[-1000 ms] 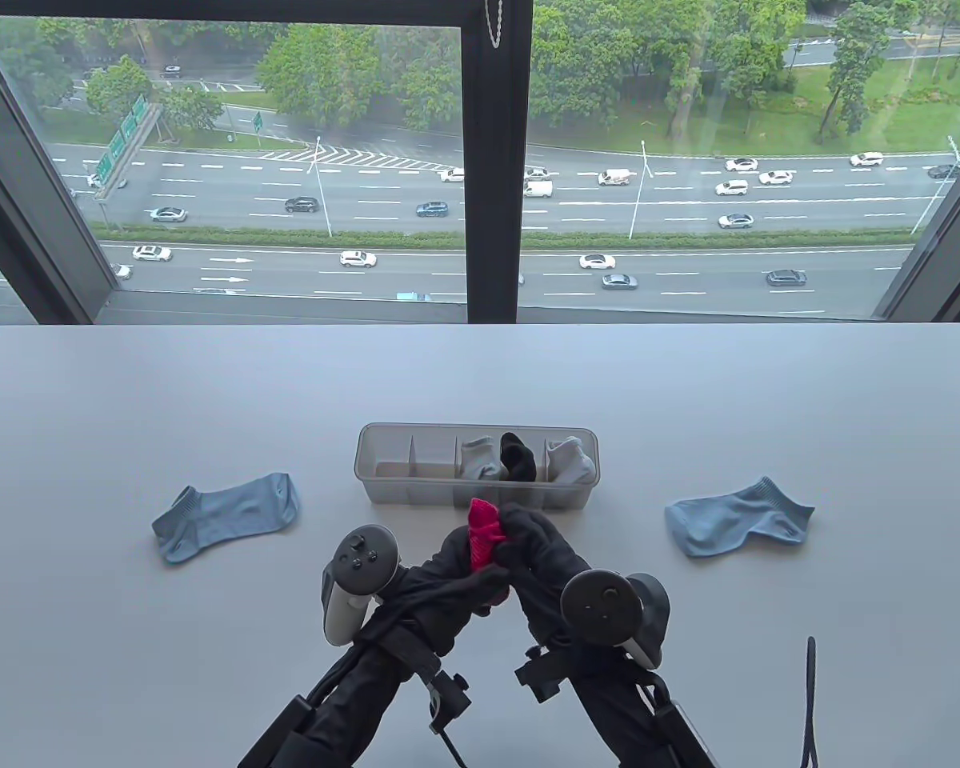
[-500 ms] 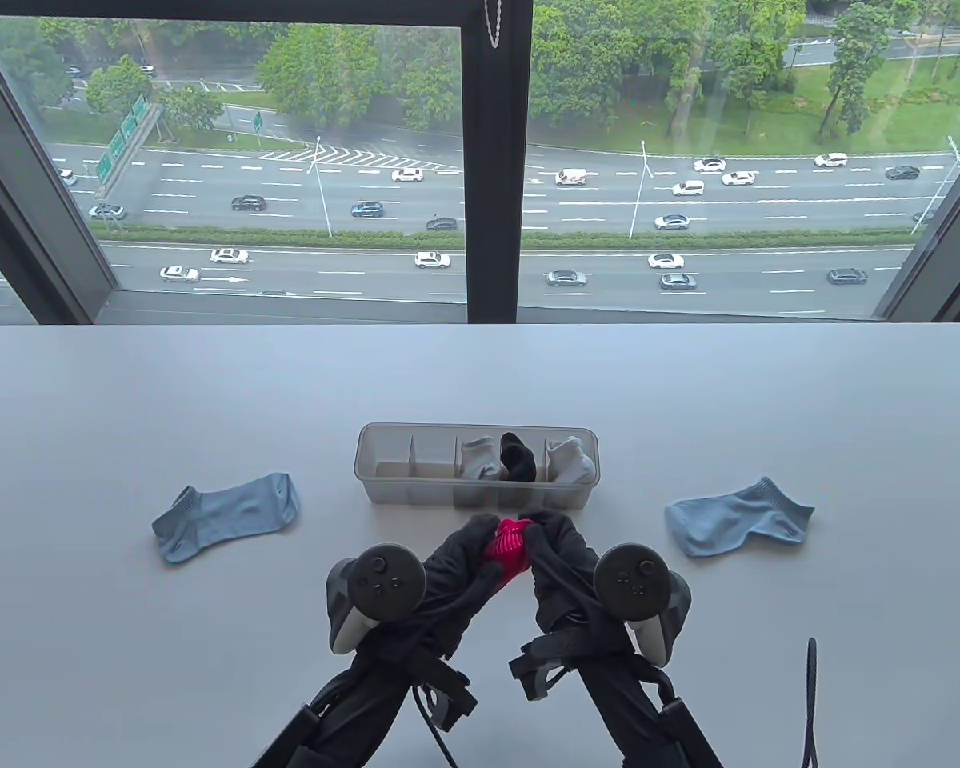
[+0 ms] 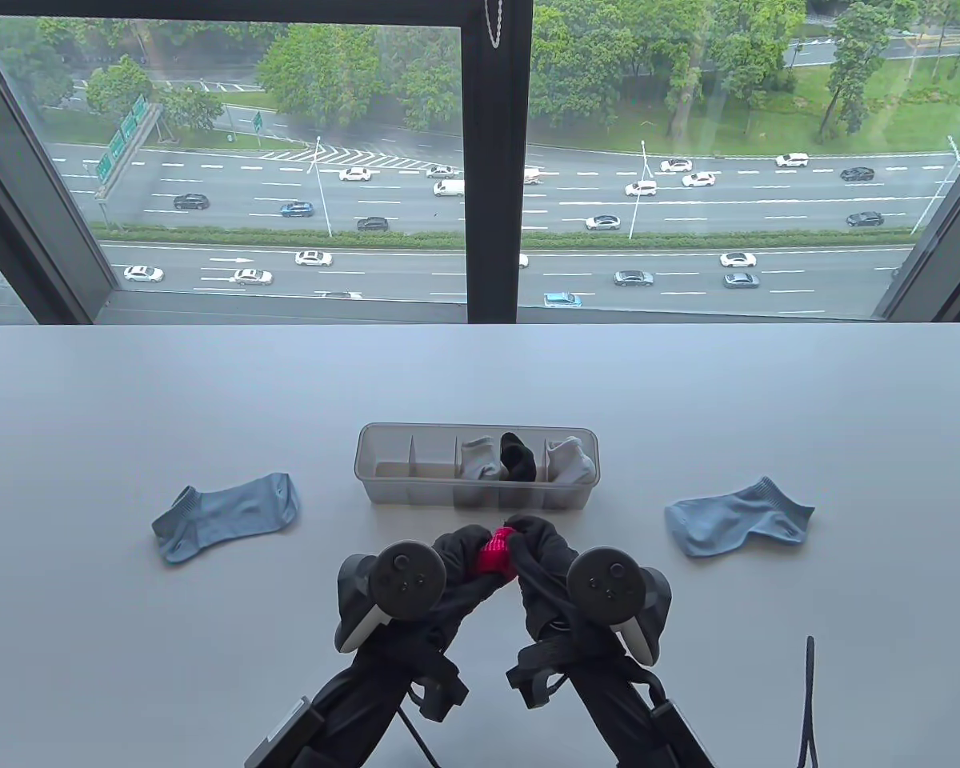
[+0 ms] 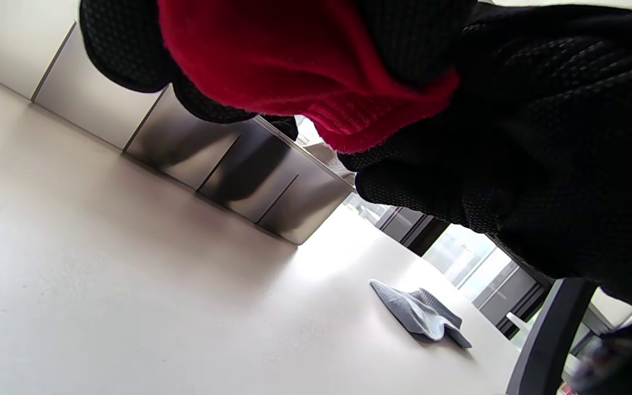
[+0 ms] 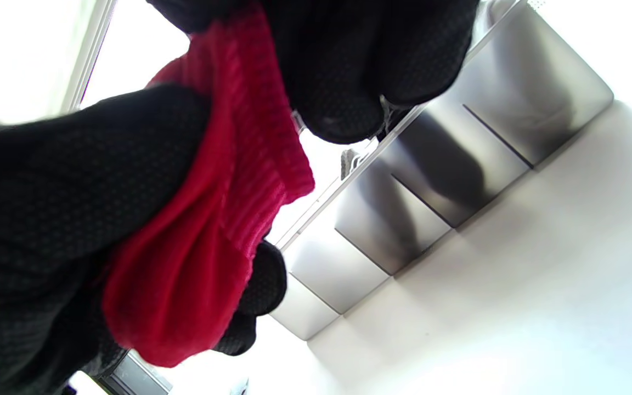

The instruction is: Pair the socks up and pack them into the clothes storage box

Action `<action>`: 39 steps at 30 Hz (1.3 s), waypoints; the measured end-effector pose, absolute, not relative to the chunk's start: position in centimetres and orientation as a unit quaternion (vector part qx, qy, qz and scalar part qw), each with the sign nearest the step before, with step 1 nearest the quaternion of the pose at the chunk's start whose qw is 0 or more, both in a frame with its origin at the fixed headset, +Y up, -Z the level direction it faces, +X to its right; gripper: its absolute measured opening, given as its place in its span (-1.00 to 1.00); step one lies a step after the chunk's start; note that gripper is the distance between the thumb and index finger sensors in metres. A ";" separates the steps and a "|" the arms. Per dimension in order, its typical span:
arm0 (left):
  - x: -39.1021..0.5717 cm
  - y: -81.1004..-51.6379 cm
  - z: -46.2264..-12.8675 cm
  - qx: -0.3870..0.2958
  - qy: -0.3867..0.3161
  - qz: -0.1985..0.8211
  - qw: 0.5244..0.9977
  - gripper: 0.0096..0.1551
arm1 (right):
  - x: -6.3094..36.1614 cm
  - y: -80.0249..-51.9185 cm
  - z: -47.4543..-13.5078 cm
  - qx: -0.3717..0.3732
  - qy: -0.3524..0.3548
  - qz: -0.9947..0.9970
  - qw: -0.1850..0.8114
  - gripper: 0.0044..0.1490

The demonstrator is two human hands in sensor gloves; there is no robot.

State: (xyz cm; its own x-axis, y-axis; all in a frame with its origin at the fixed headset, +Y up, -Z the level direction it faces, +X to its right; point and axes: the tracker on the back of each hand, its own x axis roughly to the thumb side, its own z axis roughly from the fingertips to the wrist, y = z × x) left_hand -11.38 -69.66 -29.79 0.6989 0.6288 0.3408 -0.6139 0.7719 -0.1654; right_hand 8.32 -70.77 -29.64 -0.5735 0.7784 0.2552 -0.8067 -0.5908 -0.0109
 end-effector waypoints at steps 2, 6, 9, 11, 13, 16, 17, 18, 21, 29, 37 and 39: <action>-11.9 -69.8 -30.0 -0.009 -0.183 0.378 0.907 -0.35 | 8.8 -70.8 -29.8 0.133 -0.054 0.873 0.467 -0.42; -13.3 -70.4 -30.4 -0.032 -0.167 0.507 0.845 -0.36 | 8.8 -71.7 -30.4 0.199 0.119 0.837 0.496 0.15; -13.1 -70.7 -30.5 -0.066 -0.163 0.553 0.814 -0.40 | 8.0 -72.5 -30.3 0.185 0.122 0.830 0.512 -0.09; -13.6 -70.4 -30.7 -0.063 -0.175 0.561 0.807 -0.41 | 8.4 -72.6 -30.2 0.134 0.069 0.817 0.557 -0.42; -13.5 -70.1 -30.5 -0.080 -0.185 0.557 0.805 -0.39 | 9.0 -72.3 -30.5 0.148 0.069 0.823 0.544 -0.49; -13.3 -70.2 -30.8 -0.115 -0.231 0.567 0.782 -0.39 | 10.2 -72.2 -31.0 0.167 0.045 0.854 0.491 -0.50; -13.3 -70.6 -31.0 -0.134 -0.231 0.575 0.773 -0.39 | 10.6 -72.4 -31.0 0.163 0.052 0.846 0.505 -0.50; -13.3 -70.9 -31.2 -0.159 -0.226 0.579 0.767 -0.39 | 10.6 -72.4 -30.9 0.149 0.041 0.845 0.512 -0.51; -13.6 -71.1 -31.1 -0.207 -0.235 0.549 0.775 -0.26 | 10.5 -72.0 -30.8 0.162 0.034 0.872 0.461 -0.52; -13.2 -69.8 -30.7 -0.073 -0.206 0.498 0.839 -0.52 | 8.2 -71.7 -30.4 0.207 0.062 0.889 0.404 -0.51; -13.7 -70.3 -31.0 -0.041 -0.178 0.534 0.825 -0.58 | 8.0 -72.4 -30.4 0.209 0.101 0.865 0.444 -0.47; -14.4 -70.8 -30.9 -0.056 -0.155 0.563 0.810 -0.54 | 8.4 -72.6 -30.6 0.189 0.100 0.860 0.462 -0.48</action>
State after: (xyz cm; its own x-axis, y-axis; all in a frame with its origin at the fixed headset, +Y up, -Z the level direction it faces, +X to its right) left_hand -14.38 -70.76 -30.87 0.3185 0.9293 0.1869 -0.8945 0.3599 -0.2653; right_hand 8.40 -72.63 -30.61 -0.5006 0.8335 0.2338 -0.7579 -0.5525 0.3469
